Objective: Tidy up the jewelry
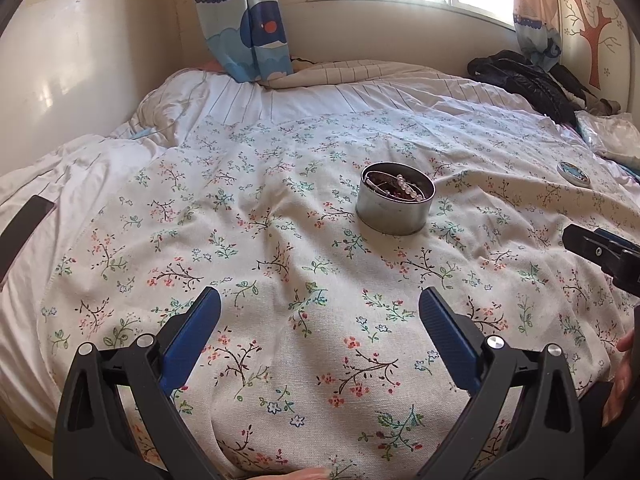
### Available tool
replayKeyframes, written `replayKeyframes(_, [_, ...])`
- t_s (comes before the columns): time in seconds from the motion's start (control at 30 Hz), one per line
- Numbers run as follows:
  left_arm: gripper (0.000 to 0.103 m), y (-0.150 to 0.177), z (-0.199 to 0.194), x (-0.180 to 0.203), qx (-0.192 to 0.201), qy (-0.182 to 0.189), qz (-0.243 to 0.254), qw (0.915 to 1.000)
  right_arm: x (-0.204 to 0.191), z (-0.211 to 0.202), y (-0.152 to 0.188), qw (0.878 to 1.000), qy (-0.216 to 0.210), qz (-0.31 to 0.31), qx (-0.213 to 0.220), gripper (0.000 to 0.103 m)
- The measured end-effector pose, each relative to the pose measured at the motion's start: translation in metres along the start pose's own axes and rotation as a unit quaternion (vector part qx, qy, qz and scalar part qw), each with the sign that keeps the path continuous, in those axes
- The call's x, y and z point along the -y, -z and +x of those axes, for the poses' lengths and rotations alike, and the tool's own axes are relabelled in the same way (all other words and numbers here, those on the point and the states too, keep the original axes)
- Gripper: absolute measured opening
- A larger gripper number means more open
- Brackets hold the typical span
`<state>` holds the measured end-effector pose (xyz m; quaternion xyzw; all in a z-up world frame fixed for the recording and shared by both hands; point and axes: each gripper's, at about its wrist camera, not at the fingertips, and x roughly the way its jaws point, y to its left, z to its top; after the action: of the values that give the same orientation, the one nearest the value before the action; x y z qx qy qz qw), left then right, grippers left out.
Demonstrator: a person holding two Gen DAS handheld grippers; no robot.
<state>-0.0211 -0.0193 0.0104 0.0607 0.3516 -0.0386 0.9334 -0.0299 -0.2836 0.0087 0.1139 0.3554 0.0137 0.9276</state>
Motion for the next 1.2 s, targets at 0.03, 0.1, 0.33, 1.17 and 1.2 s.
replayKeyframes(0.03, [0.095, -0.0002, 0.0001, 0.0003, 0.0, 0.0, 0.0, 1.0, -0.0001, 0.0, 0.0001, 1.0, 0.0, 0.0, 0.0, 0.096])
replayKeyframes(0.1, [0.095, 0.0, 0.0002, 0.0005, -0.001, -0.001, 0.0, 1.0, 0.0002, 0.0002, 0.0002, 1.0, 0.0, 0.0, 0.0, 0.096])
replayKeyframes(0.33, [0.095, -0.0001, 0.0001, 0.0009, 0.0, 0.0, 0.0, 1.0, 0.0008, 0.0003, 0.0003, 1.0, 0.0, 0.001, 0.0, 0.096])
replayKeyframes(1.17, [0.095, 0.0001, -0.0001, 0.0011, 0.0, 0.0, 0.0, 1.0, 0.0044, 0.0002, -0.0011, 1.0, 0.003, 0.005, -0.002, 0.096])
replayKeyframes(1.2, [0.095, 0.0001, -0.0001, 0.0011, 0.0, 0.0, 0.0, 1.0, 0.0044, 0.0001, -0.0011, 1.0, 0.003, 0.005, -0.002, 0.096])
